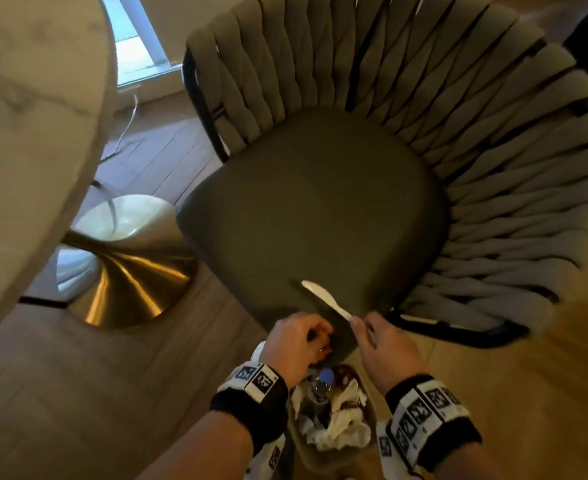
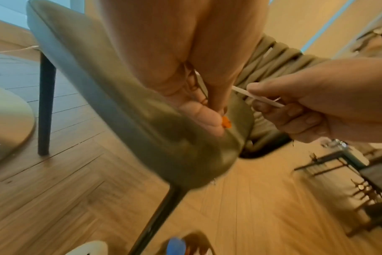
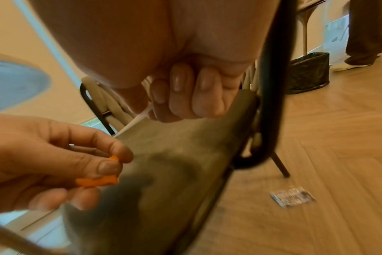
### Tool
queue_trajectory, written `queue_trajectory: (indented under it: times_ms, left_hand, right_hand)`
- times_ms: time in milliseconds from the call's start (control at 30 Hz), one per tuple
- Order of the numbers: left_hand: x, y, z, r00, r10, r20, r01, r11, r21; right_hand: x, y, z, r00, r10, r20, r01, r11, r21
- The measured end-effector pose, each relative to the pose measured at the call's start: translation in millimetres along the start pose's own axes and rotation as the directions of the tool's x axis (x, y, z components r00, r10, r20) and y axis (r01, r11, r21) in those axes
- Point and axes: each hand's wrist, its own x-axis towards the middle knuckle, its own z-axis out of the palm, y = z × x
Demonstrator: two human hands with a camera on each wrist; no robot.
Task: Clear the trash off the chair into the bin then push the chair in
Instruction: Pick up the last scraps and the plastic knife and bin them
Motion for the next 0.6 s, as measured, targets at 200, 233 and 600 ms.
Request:
queue_trajectory:
  times_ms: [200, 233, 600]
  left_hand:
    - [-46.3, -58.0, 74.3, 0.994, -0.036, 0.105, 0.010, 0.971, 0.239]
    - [-49.2, -66.4, 86.7, 0.992, -0.040, 0.121, 0.004, 0.959, 0.283]
    - [-27.9, -153.8, 150.4, 0.922, -0.318, 0.220, 0.165, 0.838, 0.520]
  right_hand:
    - [-82.6, 100.8, 68.1, 0.990, 0.087, 0.114, -0.088, 0.996, 0.004]
    - [-88.6, 116.5, 81.8, 0.986, 0.106, 0.129, -0.105, 0.994, -0.010]
    - [-34.9, 173.1, 198.1, 0.939, 0.247, 0.239, -0.146, 0.917, -0.372]
